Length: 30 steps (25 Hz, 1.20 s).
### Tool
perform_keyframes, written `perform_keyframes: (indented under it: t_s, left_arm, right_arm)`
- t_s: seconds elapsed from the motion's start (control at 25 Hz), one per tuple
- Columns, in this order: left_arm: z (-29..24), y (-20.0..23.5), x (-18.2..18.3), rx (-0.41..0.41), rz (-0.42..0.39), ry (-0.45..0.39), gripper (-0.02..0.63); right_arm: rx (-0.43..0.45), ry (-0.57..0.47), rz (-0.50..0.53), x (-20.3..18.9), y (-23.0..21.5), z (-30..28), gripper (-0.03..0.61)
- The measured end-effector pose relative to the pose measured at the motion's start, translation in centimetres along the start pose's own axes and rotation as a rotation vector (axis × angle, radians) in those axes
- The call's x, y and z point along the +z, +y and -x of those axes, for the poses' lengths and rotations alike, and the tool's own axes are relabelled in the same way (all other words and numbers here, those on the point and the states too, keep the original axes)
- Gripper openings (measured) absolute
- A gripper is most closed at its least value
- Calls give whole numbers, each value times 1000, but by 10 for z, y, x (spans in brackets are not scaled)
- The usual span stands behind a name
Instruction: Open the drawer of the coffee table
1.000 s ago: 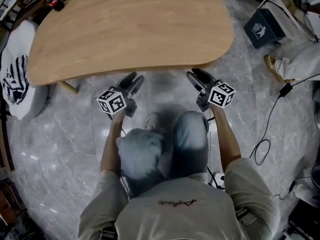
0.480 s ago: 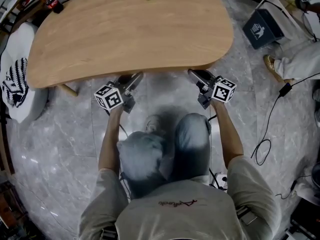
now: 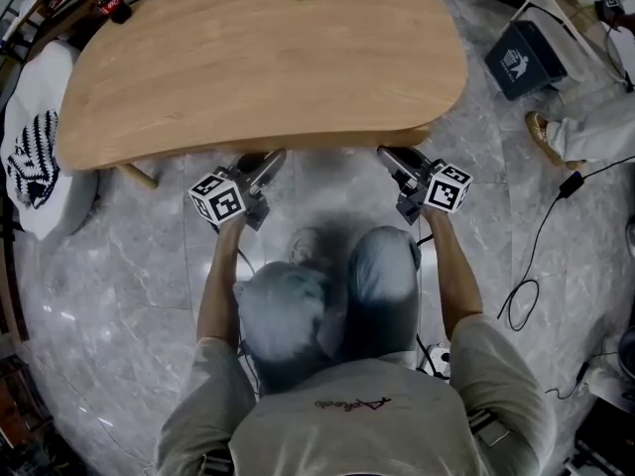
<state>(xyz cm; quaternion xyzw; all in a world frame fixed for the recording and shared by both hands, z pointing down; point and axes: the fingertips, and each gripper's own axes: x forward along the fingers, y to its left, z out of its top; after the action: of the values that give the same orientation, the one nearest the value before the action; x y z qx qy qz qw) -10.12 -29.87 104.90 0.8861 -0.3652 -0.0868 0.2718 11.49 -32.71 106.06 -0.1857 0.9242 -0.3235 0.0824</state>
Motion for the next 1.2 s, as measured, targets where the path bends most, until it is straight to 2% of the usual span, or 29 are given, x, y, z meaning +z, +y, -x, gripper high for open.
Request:
perform_keyframes:
  t_s: [0.28,0.4,0.64,0.84,1.2]
  left_arm:
    - [13,-16,-12,8,-11,9,192]
    - [22,-29,-17,-3,-26,5,175]
    - [46,-56,-46,4,-29,41,159]
    - [57,-77,-60,13,-65,76,158]
    - [73,-99,-79,28,-44,80,157]
  right_arm:
    - [-1,25,32,-14,14,13,107]
    - [28,15,39,-18,28,22,100]
    - [36,52,50,-48,53,47,95]
    - [38,55,55,-55,66,61,95]
    - [61,104,81,-73,85,81,87]
